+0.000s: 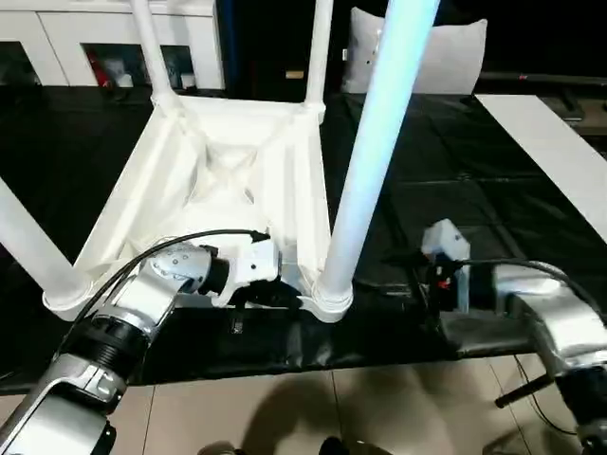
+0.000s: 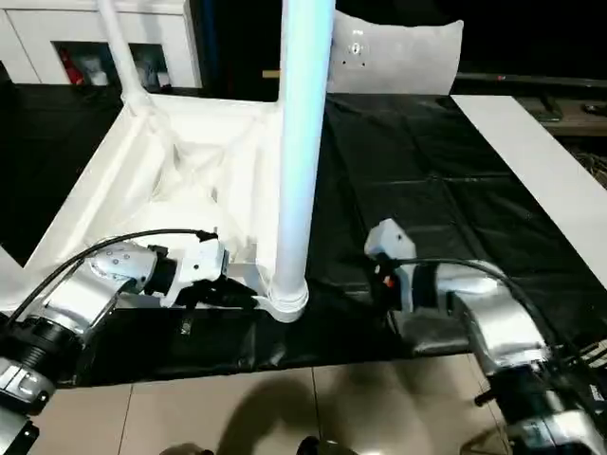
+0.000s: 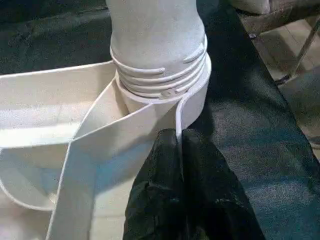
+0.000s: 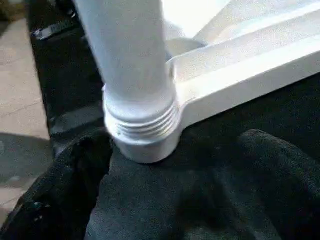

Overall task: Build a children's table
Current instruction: Rotate leg to tighten

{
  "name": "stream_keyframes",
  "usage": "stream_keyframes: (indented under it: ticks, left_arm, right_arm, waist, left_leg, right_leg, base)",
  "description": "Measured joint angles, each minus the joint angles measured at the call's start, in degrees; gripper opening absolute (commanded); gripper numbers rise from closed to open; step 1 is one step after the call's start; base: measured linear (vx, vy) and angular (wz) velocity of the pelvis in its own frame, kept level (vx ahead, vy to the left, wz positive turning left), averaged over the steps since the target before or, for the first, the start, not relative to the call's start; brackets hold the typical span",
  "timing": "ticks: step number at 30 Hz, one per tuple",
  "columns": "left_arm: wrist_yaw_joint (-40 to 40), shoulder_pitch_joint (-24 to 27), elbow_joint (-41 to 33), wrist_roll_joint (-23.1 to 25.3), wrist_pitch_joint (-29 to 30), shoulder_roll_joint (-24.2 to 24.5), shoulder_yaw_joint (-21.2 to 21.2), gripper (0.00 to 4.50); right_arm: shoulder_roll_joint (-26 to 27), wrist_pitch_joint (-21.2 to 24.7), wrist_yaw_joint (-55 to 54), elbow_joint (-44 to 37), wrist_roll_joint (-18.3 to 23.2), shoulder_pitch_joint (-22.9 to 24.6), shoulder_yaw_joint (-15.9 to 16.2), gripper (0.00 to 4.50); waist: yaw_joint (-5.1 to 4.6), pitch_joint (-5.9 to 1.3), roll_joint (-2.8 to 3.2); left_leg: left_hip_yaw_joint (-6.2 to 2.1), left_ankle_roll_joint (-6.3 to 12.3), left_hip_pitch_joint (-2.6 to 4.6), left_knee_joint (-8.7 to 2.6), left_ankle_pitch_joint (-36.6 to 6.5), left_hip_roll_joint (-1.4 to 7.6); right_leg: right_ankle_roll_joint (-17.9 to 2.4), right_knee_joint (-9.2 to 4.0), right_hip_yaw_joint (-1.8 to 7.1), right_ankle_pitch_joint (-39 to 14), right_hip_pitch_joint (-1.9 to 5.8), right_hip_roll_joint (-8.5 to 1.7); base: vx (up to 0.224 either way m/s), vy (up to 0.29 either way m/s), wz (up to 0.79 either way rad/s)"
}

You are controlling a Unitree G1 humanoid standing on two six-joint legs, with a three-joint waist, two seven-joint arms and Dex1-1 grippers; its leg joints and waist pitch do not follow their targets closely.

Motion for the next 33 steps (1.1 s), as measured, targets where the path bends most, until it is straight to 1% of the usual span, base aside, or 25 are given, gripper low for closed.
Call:
stream_keyframes:
  ticks: [3, 6, 7, 8, 10, 11, 18, 22, 24, 29, 33]
  left_arm:
    - [0.9, -0.2, 0.0, 0.6, -0.7, 0.0, -0.4, 0.06]
    - [1.4, -0.4, 0.1, 0.7, 1.1, -0.1, -0.4, 0.06]
    - [1.3, -0.7, 0.1, 0.7, 2.1, -0.1, -0.3, 0.3]
    - [1.3, -0.8, 0.1, 0.7, 2.7, -0.1, -0.3, 0.3]
    - [1.3, -1.0, 0.5, 1.0, 3.5, 0.0, -0.2, 0.59]
    - [1.4, -1.0, 0.8, 1.3, 3.4, 0.2, -0.2, 0.63]
    - [1.6, -1.1, 1.0, 2.4, 1.7, 0.7, -0.3, 0.69]
    - [1.5, -1.3, 1.9, 2.1, 1.2, 0.0, -0.2, 0.69]
    - [1.3, -1.4, 2.2, 2.0, 1.2, -0.3, 0.0, 0.43]
    - [0.8, -1.5, 3.2, 2.4, 0.0, -0.5, -0.2, 0.05]
    - [0.3, -1.5, 4.1, 1.7, 0.0, -0.8, 0.4, 0.05]
  right_arm:
    - [-0.2, -0.8, 0.4, -1.5, 0.0, 0.9, 0.3, 4.5]
    - [-0.3, -0.2, 0.4, -4.6, 0.7, 2.3, 0.3, 4.5]
    - [-0.1, 0.0, 0.5, -5.6, 1.1, 2.5, 0.3, 4.5]
    - [0.0, 0.4, 0.7, -6.2, 1.5, 2.5, 0.3, 4.5]
    - [0.2, 0.9, 1.4, -7.3, 2.3, 2.5, 0.3, 4.5]
    - [0.2, 0.9, 1.6, -7.6, 2.3, 2.5, 0.3, 4.5]
    - [0.2, 0.9, 0.7, -8.3, 1.9, 2.5, 0.4, 4.5]
    - [0.3, 1.1, 0.4, -8.3, 1.9, 2.2, 0.4, 4.5]
    - [0.5, 1.1, 0.3, -8.3, 1.8, 2.2, 0.4, 4.5]
    - [0.7, 1.1, 0.3, -8.3, 1.8, 2.2, 0.5, 4.5]
    - [1.5, 1.0, 0.4, -7.9, 1.9, 1.0, 0.5, 4.5]
  waist:
    - [0.25, 0.0, 0.0]
    - [0.3, 0.0, -0.01]
    - [0.2, 0.0, -0.01]
    - [0.12, 0.0, -0.01]
    - [-0.05, 0.0, -0.01]
    - [-0.1, 0.0, -0.01]
    - [0.18, 0.0, 0.0]
    - [0.34, -0.09, 0.15]
    - [0.37, -0.13, 0.22]
    - [0.37, -0.28, 0.46]
    - [0.36, -0.42, 0.69]
  left_leg:
    - [0.0, 0.0, 0.02, 0.0, 0.0, 0.0]
    - [0.01, -0.08, 0.11, 0.04, 0.1, 0.0]
    - [0.01, -0.13, 0.12, 0.06, 0.1, 0.0]
    - [0.0, -0.18, 0.12, 0.07, 0.1, 0.0]
    - [-0.01, -0.24, 0.15, 0.11, 0.2, 0.01]
    - [-0.02, -0.24, 0.15, 0.14, 0.2, 0.01]
    - [-0.07, -0.23, 0.1, 0.11, 0.2, 0.0]
    - [-0.07, -0.24, 0.11, 0.05, 0.2, 0.0]
    - [-0.07, -0.24, 0.1, 0.05, 0.2, 0.0]
    - [-0.07, -0.23, 0.1, 0.06, 0.1, -0.01]
    - [-0.07, -0.24, 0.11, 0.09, 0.2, -0.02]
  right_leg:
    - [0.0, 0.09, 0.01, 0.0, -0.02, 0.0]
    - [-0.1, 0.17, 0.01, 0.0, 0.02, 0.0]
    - [-0.1, 0.18, 0.01, 0.0, 0.04, 0.0]
    - [-0.1, 0.17, 0.01, 0.0, 0.05, 0.0]
    - [-0.1, 0.16, -0.02, 0.0, 0.06, 0.0]
    - [-0.1, 0.16, -0.03, 0.0, 0.06, 0.0]
    - [0.0, 0.11, -0.03, 0.0, 0.09, 0.0]
    - [0.0, 0.13, -0.04, 0.0, 0.09, 0.0]
    - [0.0, 0.13, -0.03, 0.0, 0.09, 0.0]
    - [0.0, 0.13, -0.02, 0.0, 0.09, 0.0]
    - [0.0, 0.13, -0.03, 0.0, 0.1, 0.0]
  base:
    - [0.0, 0.0, 0.0]
    - [0.0, 0.0, 0.0]
    - [0.0, 0.0, 0.0]
    - [0.0, 0.0, 0.0]
    - [0.0, 0.0, 0.0]
    - [0.0, 0.0, 0.0]
    - [0.0, 0.0, 0.0]
    - [0.0, 0.0, 0.0]
    - [0.0, 0.0, 0.0]
    - [0.0, 0.0, 0.0]
    - [0.0, 0.0, 0.0]
